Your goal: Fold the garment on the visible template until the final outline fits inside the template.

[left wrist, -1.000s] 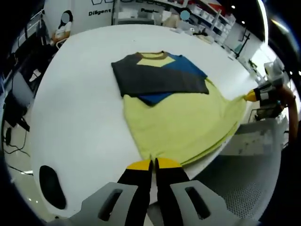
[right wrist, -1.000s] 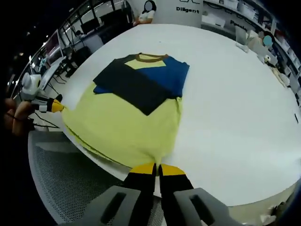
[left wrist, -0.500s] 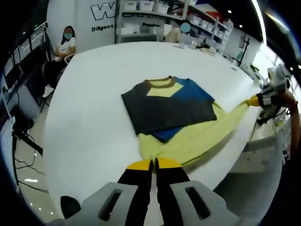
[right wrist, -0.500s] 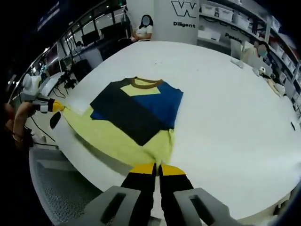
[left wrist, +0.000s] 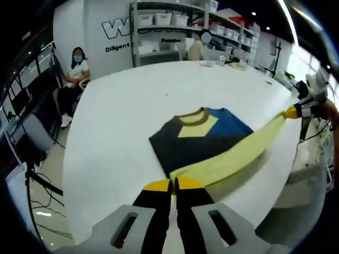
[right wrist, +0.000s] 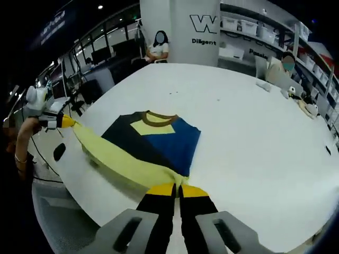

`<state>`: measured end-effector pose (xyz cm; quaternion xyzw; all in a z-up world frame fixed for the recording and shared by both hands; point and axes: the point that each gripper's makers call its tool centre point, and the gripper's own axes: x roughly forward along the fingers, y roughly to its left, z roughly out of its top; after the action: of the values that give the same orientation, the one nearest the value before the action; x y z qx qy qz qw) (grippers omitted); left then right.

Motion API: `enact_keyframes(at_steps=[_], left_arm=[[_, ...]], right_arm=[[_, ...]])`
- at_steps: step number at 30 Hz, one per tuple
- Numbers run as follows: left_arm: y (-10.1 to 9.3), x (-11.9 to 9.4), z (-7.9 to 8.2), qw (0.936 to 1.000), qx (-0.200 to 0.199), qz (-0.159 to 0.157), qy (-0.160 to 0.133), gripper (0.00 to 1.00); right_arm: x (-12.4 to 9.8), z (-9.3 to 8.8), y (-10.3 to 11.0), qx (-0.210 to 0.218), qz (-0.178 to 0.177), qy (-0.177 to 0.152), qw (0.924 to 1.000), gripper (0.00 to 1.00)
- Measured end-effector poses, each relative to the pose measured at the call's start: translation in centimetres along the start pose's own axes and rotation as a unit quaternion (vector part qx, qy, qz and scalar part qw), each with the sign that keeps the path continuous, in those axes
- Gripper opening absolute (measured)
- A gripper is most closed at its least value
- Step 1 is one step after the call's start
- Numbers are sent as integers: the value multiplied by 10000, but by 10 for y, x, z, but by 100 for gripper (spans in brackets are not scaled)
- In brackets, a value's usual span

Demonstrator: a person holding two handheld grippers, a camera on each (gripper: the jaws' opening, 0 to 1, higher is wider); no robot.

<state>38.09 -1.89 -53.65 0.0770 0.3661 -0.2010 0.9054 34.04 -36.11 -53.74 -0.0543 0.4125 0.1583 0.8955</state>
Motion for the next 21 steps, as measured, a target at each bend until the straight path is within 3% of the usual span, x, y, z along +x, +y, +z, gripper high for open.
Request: enact_keyframes(at_steps=[7,17,21], left_arm=[[11,15,30,9998,120,86,-165,0],[30,35,60,9994,100,208,-273,0],[40,48,71,9984,143,423,-347,0]], right_arm=[[8,26,-11,-10,-111,-172,9998,0],[25,62,-26,34,-171,-352,9992,0],[38,76,-32,48,-203,-422,9989,0]])
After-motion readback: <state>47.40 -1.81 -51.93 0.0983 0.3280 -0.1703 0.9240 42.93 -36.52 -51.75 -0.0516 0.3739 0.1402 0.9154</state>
